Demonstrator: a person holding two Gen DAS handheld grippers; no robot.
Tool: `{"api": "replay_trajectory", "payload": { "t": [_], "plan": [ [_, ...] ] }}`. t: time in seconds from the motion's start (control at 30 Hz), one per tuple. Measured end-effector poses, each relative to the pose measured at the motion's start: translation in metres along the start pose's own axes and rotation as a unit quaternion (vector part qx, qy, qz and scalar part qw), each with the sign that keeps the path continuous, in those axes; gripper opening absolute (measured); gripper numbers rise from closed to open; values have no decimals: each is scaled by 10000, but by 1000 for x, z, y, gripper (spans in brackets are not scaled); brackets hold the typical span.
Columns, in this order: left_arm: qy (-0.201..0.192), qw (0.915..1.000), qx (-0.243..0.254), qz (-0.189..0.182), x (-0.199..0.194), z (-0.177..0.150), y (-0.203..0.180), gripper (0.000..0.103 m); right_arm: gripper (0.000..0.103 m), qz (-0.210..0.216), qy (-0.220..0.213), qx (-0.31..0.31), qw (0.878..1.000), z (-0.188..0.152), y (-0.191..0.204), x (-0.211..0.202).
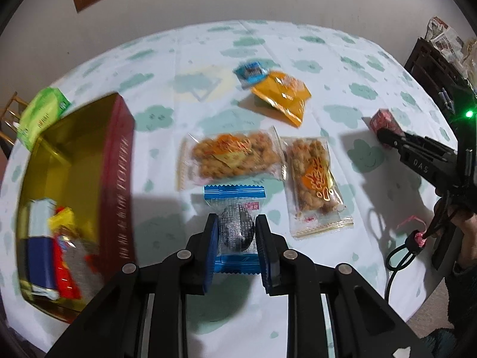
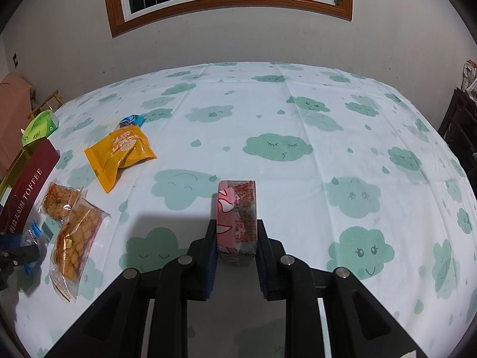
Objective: Organize snacks
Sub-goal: 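Carry the blue-ended packet into the gold tin with the left gripper and release it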
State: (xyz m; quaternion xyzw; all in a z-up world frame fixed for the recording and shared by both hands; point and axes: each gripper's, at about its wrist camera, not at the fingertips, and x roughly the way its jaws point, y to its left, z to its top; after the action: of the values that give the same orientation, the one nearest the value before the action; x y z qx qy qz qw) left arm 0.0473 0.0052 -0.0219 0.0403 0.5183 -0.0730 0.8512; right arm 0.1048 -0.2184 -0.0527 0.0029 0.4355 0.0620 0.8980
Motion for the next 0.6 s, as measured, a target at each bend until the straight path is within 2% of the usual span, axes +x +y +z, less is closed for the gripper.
{"api": "replay_trajectory", "payload": {
  "t": [0.13, 0.27, 0.43, 0.6],
  "plan": [
    [-241, 9995, -66, 205, -20, 4, 18, 21, 23, -5, 1, -6, 10000, 0, 0, 0],
    [-401, 9976, -338, 459, -37, 6, 51, 21, 23, -12, 3, -11, 10000, 0, 0, 0],
    [-416, 9936, -758, 727, -50, -3, 96, 21, 23, -13, 4, -10, 10000, 0, 1, 0],
    [-261, 9896, -1096, 893, -52, -18, 132, 22, 23, -14, 4, -11, 10000, 0, 2, 0]
  ]
}}
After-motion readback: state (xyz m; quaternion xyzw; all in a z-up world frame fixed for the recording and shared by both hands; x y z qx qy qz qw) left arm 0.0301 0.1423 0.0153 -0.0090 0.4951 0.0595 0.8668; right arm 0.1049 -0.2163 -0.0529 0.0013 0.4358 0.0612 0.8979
